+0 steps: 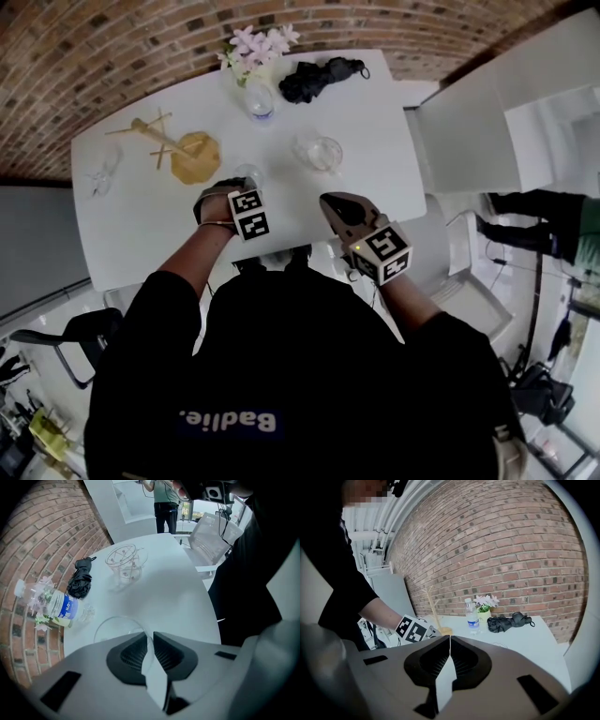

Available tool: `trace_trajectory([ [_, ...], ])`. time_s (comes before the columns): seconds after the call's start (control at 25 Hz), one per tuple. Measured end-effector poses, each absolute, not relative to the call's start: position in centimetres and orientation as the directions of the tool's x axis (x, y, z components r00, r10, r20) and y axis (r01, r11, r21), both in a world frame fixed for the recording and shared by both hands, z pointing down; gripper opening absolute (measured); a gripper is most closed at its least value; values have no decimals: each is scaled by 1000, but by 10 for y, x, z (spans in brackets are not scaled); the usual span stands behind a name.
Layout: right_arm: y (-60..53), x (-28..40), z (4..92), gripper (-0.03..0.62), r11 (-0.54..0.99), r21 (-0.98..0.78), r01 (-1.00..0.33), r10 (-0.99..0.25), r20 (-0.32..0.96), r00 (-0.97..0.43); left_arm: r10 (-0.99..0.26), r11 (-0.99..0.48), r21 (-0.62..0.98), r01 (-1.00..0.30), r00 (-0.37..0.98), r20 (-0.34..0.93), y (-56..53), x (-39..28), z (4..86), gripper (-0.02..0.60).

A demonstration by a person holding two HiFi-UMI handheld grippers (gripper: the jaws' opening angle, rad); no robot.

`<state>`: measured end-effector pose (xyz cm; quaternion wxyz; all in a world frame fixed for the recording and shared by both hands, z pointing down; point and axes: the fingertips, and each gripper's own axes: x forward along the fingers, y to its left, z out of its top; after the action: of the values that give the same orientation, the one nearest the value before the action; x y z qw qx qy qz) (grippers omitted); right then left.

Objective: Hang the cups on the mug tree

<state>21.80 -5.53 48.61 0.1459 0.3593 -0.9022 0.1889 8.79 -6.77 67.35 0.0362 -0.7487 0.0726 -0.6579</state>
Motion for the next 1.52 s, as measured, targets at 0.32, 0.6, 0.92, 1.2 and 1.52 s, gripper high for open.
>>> trace_trajectory([
  [0.32,-51,200,481,31,671,-233,-704,-590,407,-697,-146,-986,-124,-110,217,965,-68,79,663,34],
  [0.6,-56,174,471,31,685,-199,-701,-588,417,-693,-191,-962,-89,-258,402,896,-71,72,634,32],
  [0.92,-60,140,462,31,704,-153,-694,-569,462,-680,-238,-936,16,-352,663,709,-72,63,573,32],
  [1.2,-65,113,457,32,705,-86,-704,-580,501,-642,-243,-933,126,-336,851,466,-71,45,505,31],
  [1.52,-64,93,466,32,700,-62,-712,-576,540,-614,-211,-946,191,-260,947,244,-60,25,465,31],
])
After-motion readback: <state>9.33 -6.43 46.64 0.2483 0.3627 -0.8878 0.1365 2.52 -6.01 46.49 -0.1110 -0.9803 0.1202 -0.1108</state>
